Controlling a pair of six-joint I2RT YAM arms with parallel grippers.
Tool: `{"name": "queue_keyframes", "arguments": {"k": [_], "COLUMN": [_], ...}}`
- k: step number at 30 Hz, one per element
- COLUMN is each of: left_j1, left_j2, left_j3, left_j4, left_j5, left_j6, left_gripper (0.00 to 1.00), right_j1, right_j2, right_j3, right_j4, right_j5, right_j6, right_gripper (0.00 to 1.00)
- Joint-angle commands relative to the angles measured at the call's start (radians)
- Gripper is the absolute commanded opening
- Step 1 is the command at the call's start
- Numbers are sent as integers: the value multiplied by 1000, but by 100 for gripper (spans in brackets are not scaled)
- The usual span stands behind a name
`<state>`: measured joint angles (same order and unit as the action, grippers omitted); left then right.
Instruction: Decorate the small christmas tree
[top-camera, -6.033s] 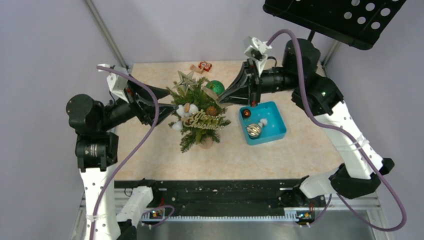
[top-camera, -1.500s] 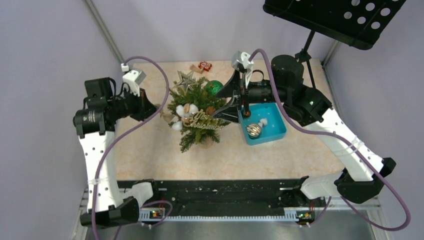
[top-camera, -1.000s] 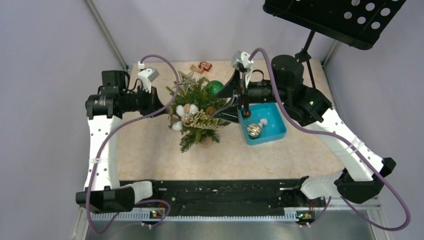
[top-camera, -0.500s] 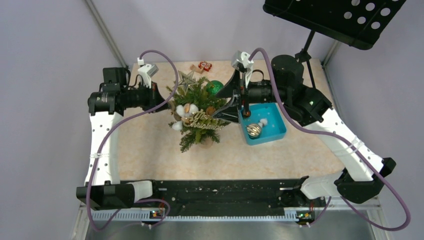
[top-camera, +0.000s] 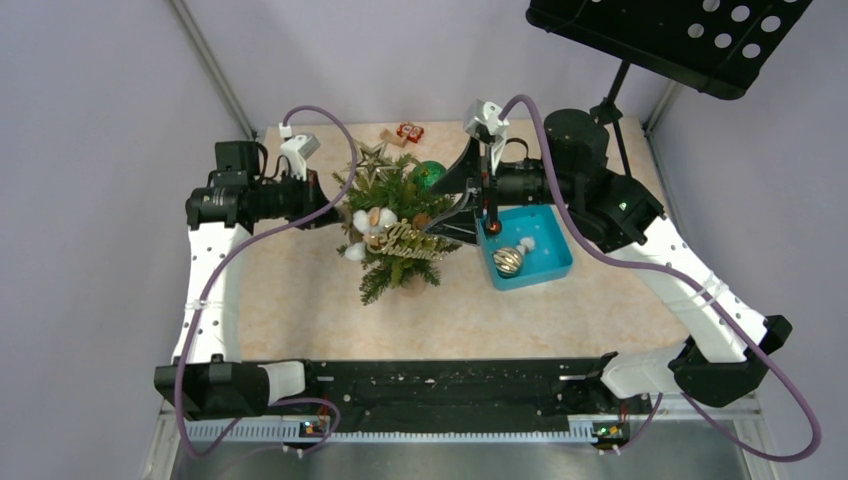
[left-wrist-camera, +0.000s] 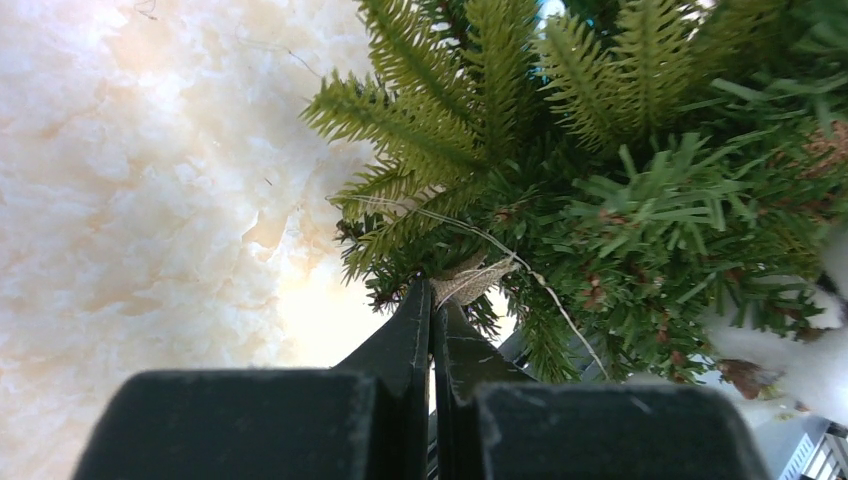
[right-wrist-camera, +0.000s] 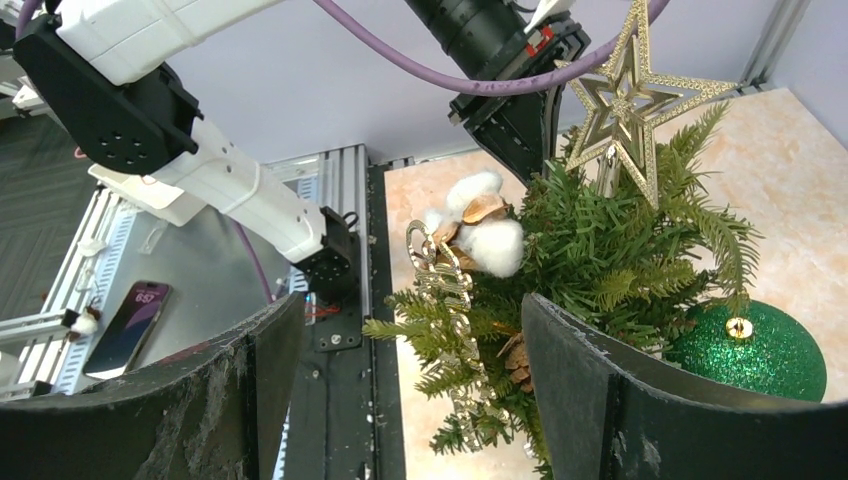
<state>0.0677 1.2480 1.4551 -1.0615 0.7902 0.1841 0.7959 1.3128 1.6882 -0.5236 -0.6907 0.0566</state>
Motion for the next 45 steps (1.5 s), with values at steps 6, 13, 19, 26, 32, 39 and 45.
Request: {"name": "queue_keyframes", "arguments": {"k": [6, 13, 19, 26, 32, 39, 45], "left_j1": [-2, -2, -2, 2, 7, 7, 7], "left_j2": [-17, -23, -27, -43, -69, -64, -61], "left_j3": [-30, -6, 21, 58, 27, 13, -2], "left_j4": [53, 35, 16, -29, -23, 24, 48], "left_j5": [4, 5, -3, 5, 2, -28, -65], "left_j6": [-9, -2, 5, 26, 32, -7, -26], "left_gripper": [0, 20, 36, 54, 56, 57, 60], "right_j1": [-6, -6, -5, -5, -5, -6, -5], "right_j2": [-2, -5, -6, -9, -7, -6, -5], "right_j3": [1, -4, -6, -10, -12, -9, -13], "right_j4": [48, 53, 56, 56, 62, 63, 73], "right_j5": [-14, -14, -21, -18, -16, -23, -25], "right_j6": [18, 21, 22, 25, 26, 29, 32], "right_gripper": [78, 78, 78, 78, 78, 78, 78]}}
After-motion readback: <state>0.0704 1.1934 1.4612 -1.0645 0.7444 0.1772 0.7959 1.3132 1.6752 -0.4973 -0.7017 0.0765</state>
